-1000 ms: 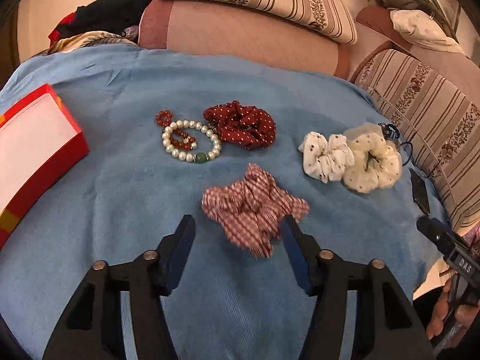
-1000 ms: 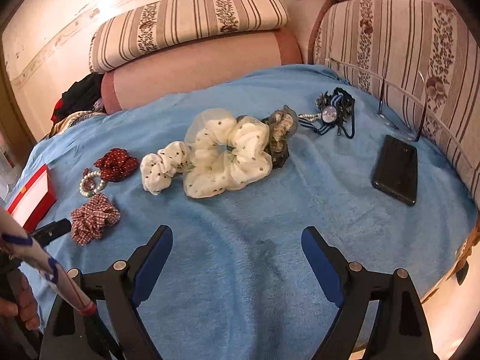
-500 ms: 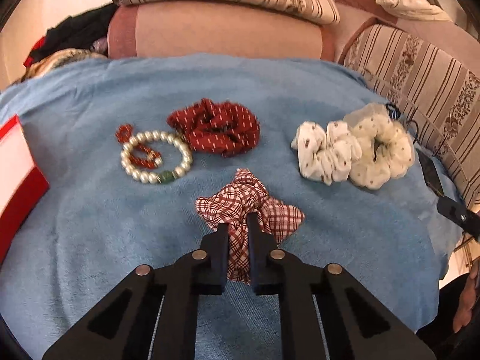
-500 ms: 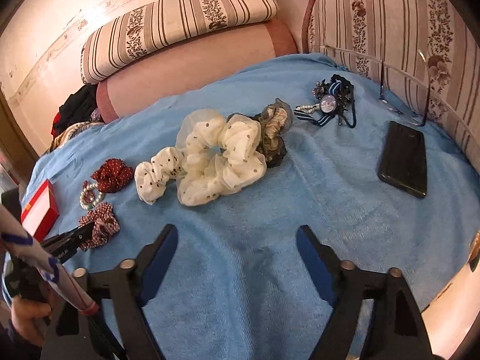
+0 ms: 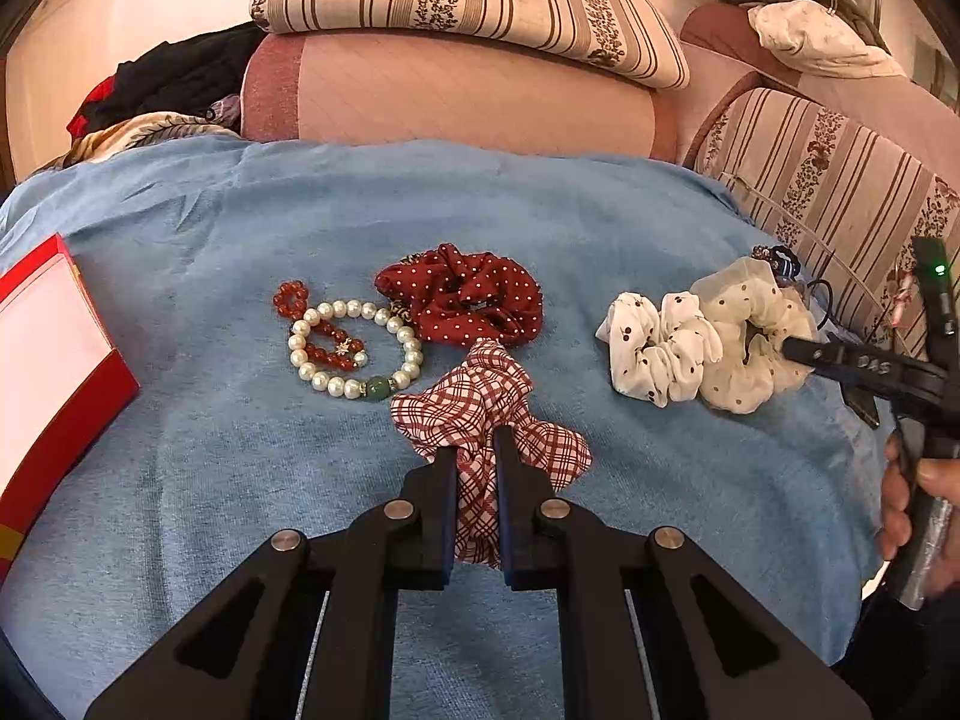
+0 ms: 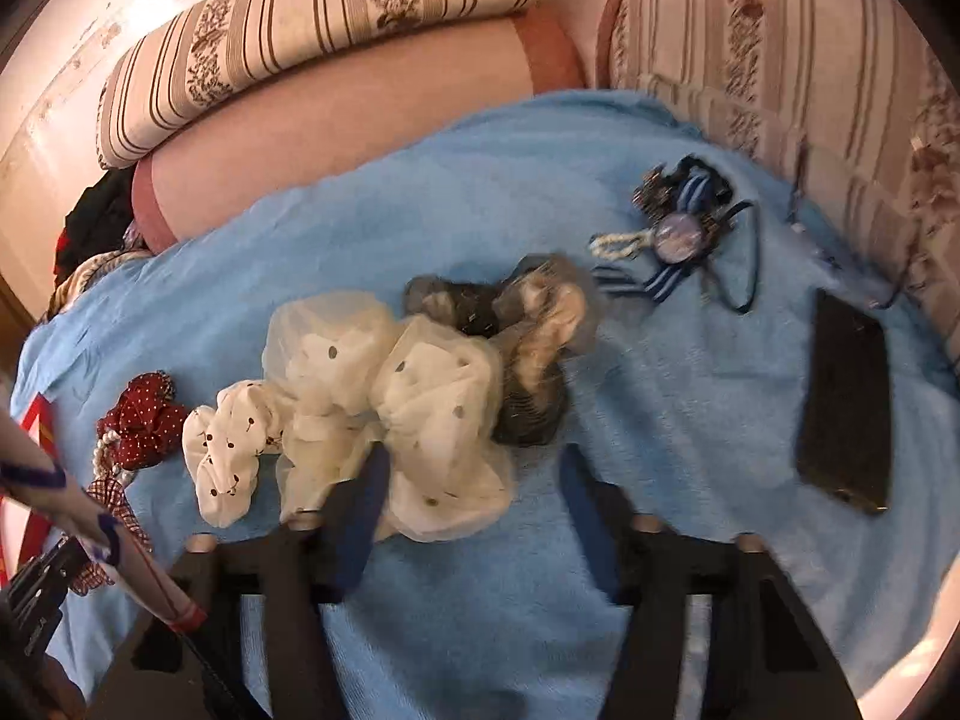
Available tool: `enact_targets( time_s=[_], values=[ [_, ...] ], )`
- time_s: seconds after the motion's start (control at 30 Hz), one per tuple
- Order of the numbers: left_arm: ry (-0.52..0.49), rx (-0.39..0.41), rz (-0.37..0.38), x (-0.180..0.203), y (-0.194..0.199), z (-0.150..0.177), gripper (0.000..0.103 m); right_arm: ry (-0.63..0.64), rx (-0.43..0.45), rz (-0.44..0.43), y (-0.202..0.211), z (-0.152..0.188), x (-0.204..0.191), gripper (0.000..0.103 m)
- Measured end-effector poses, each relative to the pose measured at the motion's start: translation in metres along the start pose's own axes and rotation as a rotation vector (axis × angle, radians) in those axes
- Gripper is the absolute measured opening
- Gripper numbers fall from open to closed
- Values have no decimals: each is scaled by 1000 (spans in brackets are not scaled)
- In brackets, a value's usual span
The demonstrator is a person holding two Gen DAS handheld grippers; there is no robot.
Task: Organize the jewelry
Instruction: 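Grasp the plaid scrunchie with the left tool while the right tool grasps the cream sheer scrunchie, then carry both scrunchies to the red tray and lower them inside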
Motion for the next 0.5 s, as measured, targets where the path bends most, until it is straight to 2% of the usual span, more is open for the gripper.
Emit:
enact_targets(
  time_s=[0.03,0.07,0.23,0.37,0.5],
  values=[
    [-2,0,0,0,0,0,10,9,-4,14,-2,1,-2,17],
    [-3,6,-5,0,1,0,10,13,3,19,-1,3,-3,11],
    [3,25,-4,-1,8,1,10,60,131,9,31,10,-11,7],
    [3,58,-2,-1,17,0,10,70,252,-111,62,14,-14,6],
    [15,80,-6,-3,23,-3,10,72,317,-162,76,11,-19,6]
  ],
)
Point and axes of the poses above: each gripper's, at about its wrist camera, not at the fingertips, and y roughly against the way its jaws point, x to its right, z to its underside, the point moved 1 cm from there along -y, roughly the way its jaws point, and after that the axes turned 4 degrees about -x, right-handed, at the moved point
